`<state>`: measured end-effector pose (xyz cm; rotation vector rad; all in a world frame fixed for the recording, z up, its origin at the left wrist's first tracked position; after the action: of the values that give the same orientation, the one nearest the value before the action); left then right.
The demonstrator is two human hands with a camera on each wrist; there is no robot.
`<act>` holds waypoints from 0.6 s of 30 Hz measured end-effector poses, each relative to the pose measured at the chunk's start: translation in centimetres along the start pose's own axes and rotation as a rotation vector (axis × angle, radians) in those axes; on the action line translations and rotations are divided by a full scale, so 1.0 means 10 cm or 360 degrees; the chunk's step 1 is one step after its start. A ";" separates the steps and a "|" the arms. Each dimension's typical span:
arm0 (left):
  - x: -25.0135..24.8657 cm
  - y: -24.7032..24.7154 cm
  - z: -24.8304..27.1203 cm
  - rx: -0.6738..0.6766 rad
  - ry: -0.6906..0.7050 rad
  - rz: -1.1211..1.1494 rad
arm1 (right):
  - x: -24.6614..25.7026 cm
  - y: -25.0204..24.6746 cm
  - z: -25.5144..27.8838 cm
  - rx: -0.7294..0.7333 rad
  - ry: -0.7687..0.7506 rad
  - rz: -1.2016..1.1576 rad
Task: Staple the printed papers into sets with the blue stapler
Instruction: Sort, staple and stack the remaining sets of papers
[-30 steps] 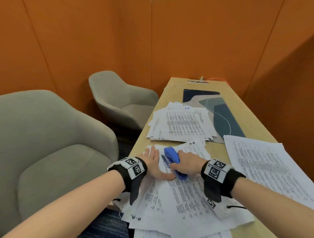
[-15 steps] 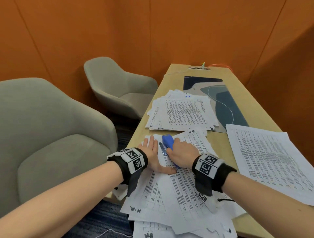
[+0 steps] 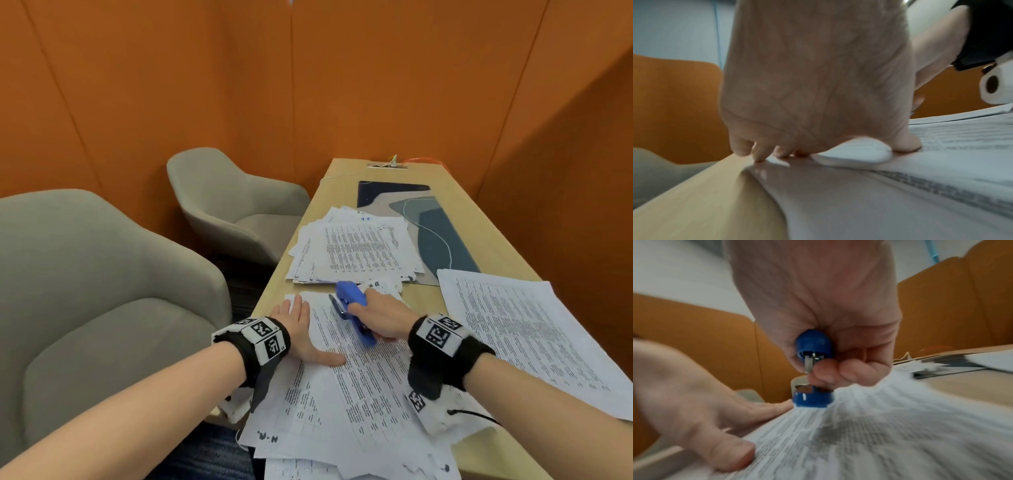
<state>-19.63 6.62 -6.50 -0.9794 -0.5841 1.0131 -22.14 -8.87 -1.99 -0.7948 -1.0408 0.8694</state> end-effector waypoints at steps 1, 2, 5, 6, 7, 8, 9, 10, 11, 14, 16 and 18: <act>-0.03 -0.03 0.00 -0.0012 0.0029 -0.0052 | -0.17 -0.04 0.07 -0.0031 0.0050 -0.0043; -0.08 -0.06 0.01 -0.0025 0.0095 -0.0105 | -0.32 -0.07 0.15 -0.0048 0.0104 -0.0058; -0.35 -0.13 0.04 -0.0002 0.0408 -0.0163 | -0.63 -0.06 0.32 -0.0040 0.0179 0.0017; -0.43 -0.14 0.03 0.0016 0.0463 -0.0140 | -0.69 -0.04 0.34 -0.0032 0.0185 0.0038; -0.49 -0.16 0.01 -0.0005 0.0480 -0.0124 | -0.73 -0.02 0.35 -0.0029 0.0192 0.0043; -0.54 -0.21 -0.02 -0.0072 0.0480 -0.0124 | -0.75 0.00 0.35 -0.0034 0.0199 0.0046; -0.57 -0.26 -0.05 -0.0157 0.0471 -0.0124 | -0.77 0.01 0.35 -0.0044 0.0201 0.0056; -0.60 -0.30 -0.07 -0.0218 0.0461 -0.0117 | -0.77 0.02 0.34 -0.0054 0.0195 0.0069; -0.62 -0.31 -0.10 -0.0246 0.0461 -0.0116 | -0.76 0.02 0.34 -0.0060 0.0191 0.0079; -0.68 -0.24 -0.23 -0.0149 0.0543 -0.0181 | -0.75 0.03 0.34 -0.0075 0.0193 0.0081; -0.67 -0.15 -0.28 -0.0020 0.0534 -0.0164 | -0.76 0.03 0.34 -0.0077 0.0194 0.0067; -0.65 -0.12 -0.32 0.0025 0.0520 -0.0135 | -0.75 0.03 0.34 -0.0043 0.0205 0.0053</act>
<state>-19.44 -0.68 -6.72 -1.0705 -0.3424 0.7602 -27.36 -14.97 -4.04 -0.8817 -0.9294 0.8232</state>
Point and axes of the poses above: each hand's wrist, its own z-axis away from the middle knuckle, its own y-axis out of the palm, x = y × z, the point moved 6 cm from there along -z, towards the middle knuckle, and after that the axes turned 6 degrees about y, right-handed, at the moved point
